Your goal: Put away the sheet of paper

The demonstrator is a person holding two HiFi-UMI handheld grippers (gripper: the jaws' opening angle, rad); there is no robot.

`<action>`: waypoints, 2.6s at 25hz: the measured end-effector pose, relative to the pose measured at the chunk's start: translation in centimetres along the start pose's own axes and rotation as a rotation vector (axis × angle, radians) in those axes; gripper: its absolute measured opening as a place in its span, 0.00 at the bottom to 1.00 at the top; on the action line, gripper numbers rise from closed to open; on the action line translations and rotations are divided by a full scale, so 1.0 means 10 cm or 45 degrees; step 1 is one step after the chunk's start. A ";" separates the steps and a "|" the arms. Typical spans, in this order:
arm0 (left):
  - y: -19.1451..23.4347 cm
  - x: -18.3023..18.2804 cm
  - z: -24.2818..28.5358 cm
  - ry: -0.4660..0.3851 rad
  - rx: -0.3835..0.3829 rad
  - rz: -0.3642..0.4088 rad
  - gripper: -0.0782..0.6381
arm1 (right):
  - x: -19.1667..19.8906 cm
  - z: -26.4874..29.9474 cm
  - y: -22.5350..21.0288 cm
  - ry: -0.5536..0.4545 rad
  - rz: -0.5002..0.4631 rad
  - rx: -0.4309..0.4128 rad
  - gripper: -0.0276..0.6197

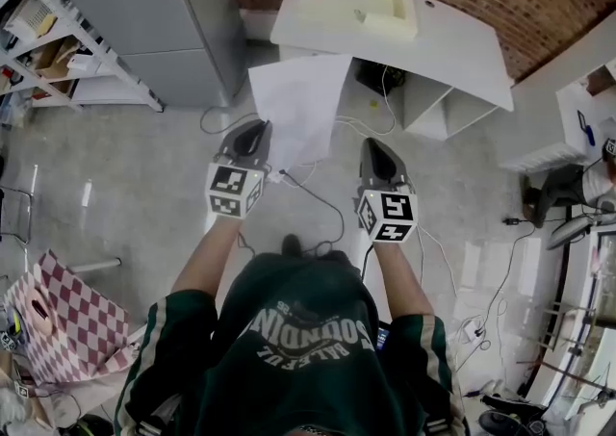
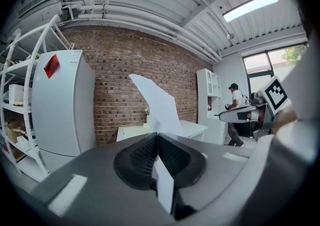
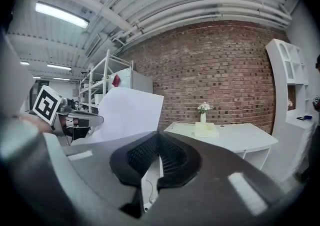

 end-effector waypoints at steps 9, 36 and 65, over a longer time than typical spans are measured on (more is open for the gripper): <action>0.17 0.02 0.03 0.017 0.029 -0.007 0.13 | 0.03 -0.01 0.04 0.009 0.036 0.058 0.04; 0.41 -0.26 1.69 0.060 0.006 0.005 0.13 | -0.02 1.29 -1.02 0.016 0.077 0.018 0.04; 0.47 -0.57 3.39 0.083 -0.112 -0.024 0.13 | 0.00 2.56 -2.33 0.025 0.048 -0.147 0.04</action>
Point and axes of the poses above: the fingertips, and each gripper's own axes: z forward along the fingers, y to its left, x out of its underside, the point moved 4 cm from there along -z, backward along the fingers, and after that the axes turned 10 degrees about -z, right-handed, at the moved point
